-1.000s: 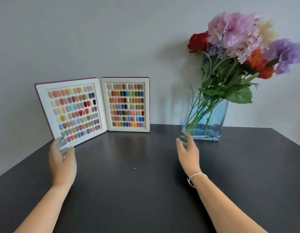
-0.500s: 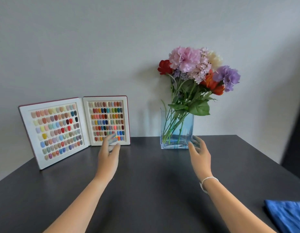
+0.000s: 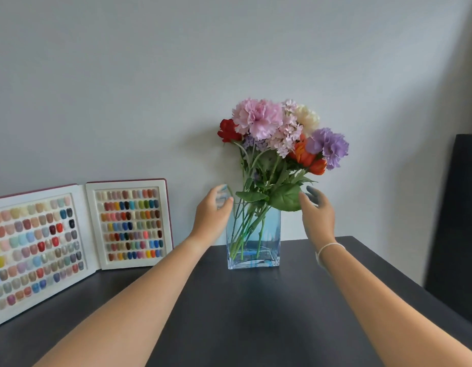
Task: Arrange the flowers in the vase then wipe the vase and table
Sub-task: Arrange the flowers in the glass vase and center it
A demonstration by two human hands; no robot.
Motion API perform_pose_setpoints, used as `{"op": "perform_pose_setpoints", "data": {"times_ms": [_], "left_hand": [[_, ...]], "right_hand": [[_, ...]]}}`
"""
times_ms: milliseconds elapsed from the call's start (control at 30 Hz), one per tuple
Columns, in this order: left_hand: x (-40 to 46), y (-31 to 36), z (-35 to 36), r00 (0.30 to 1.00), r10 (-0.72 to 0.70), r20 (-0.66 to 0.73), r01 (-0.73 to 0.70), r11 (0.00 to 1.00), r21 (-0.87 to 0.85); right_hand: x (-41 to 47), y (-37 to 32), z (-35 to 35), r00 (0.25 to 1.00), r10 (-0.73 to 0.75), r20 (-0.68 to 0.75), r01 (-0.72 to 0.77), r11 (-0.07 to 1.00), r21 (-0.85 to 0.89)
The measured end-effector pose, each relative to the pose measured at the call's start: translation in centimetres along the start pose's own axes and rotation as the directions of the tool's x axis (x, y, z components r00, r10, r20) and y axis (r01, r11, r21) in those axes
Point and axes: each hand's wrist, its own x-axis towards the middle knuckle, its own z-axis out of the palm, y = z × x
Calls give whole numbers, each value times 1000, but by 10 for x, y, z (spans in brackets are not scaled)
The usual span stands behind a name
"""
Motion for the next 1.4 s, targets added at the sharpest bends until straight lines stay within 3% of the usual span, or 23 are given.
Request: {"op": "perform_pose_setpoints", "data": {"times_ms": [267, 400, 600, 767, 900, 1133, 1400], "left_hand": [[69, 12, 36, 996, 56, 68, -66, 985, 158], [87, 9, 48, 998, 39, 51, -48, 980, 192], [97, 6, 55, 998, 56, -9, -53, 980, 193], [100, 3, 51, 992, 75, -102, -62, 991, 122], [111, -1, 34, 973, -64, -223, 49, 996, -71], [112, -20, 14, 956, -185, -228, 137, 968, -210], [100, -46, 16, 944, -237, -227, 181, 953, -243]], "right_hand": [[57, 15, 16, 994, 96, 55, -88, 988, -130], [73, 15, 24, 994, 53, 100, -39, 990, -137], [87, 12, 38, 1000, 14, 15, -11, 987, -161], [94, 3, 49, 1000, -18, -10, 15, 982, -186], [97, -8, 62, 997, -68, 33, 74, 978, -196], [107, -28, 76, 989, -128, 77, 140, 974, -179], [116, 1, 38, 996, 81, 26, -80, 996, -28]]}}
